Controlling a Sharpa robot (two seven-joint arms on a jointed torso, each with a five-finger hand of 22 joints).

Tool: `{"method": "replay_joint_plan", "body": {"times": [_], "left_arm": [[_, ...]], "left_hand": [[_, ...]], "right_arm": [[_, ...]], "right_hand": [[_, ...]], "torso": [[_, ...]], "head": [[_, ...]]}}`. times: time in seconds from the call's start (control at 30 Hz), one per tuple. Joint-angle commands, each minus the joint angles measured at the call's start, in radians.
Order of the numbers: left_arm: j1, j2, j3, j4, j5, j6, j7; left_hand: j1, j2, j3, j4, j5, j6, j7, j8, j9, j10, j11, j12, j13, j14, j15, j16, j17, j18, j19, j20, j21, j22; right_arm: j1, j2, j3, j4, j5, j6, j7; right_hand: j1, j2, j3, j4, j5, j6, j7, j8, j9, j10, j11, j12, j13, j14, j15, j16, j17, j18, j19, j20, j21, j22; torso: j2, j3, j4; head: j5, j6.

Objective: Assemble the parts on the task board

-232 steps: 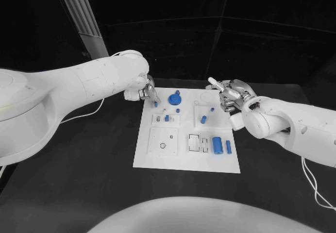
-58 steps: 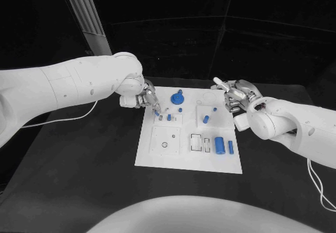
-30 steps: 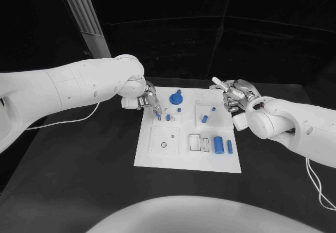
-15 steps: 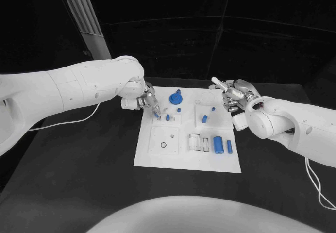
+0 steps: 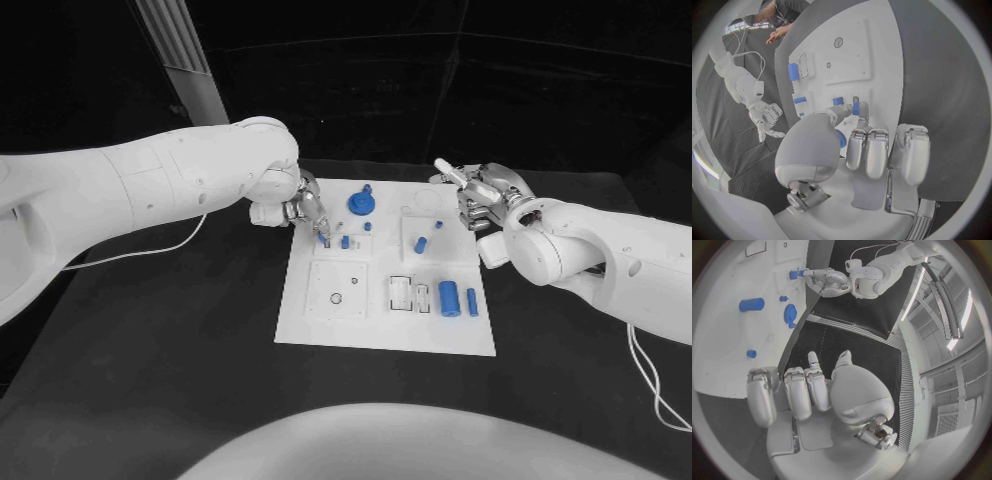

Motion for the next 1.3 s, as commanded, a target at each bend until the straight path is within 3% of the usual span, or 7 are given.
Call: {"method": "replay_joint_plan", "body": {"times": [0.03, 1.3], "left_arm": [[0.0, 0.001, 0.0, -0.002, -0.01, 0.015, 0.014], [-0.004, 0.012, 0.0, -0.008, -0.007, 0.044, 0.022]], "left_hand": [[0.0, 0.008, 0.001, -0.003, 0.005, 0.04, -0.035, 0.001, 0.001, 0.104, -0.004, 0.002, 0.263, 0.105, -0.006, 0.003, 0.263, -0.007, 0.102, -0.006, 0.004, 0.263], [0.0, 0.011, 0.001, -0.002, 0.003, 0.039, -0.034, -0.001, 0.001, 0.104, -0.003, 0.002, 0.263, 0.105, -0.005, 0.003, 0.263, -0.007, 0.102, -0.006, 0.004, 0.263]], "right_arm": [[0.002, 0.001, 0.001, 0.002, -0.002, -0.004, 0.007], [0.002, -0.001, 0.001, 0.005, -0.002, -0.004, 0.005]], "right_hand": [[0.01, 0.0, 0.006, 0.002, 0.005, 0.002, 0.044, 0.003, -0.001, 0.104, -0.003, 0.003, 0.263, 0.108, -0.004, 0.002, 0.263, -0.007, 0.104, -0.005, 0.003, 0.263], [0.011, 0.001, 0.006, 0.002, 0.005, 0.003, 0.043, 0.003, -0.001, 0.104, -0.003, 0.003, 0.263, 0.108, -0.004, 0.002, 0.263, -0.007, 0.104, -0.005, 0.003, 0.263]], "torso": [[0.0, 0.0002, -0.0003], [0.0, -0.0001, 0.0004]], "head": [[0.0, 0.0], [-0.006, 0.0]]}}
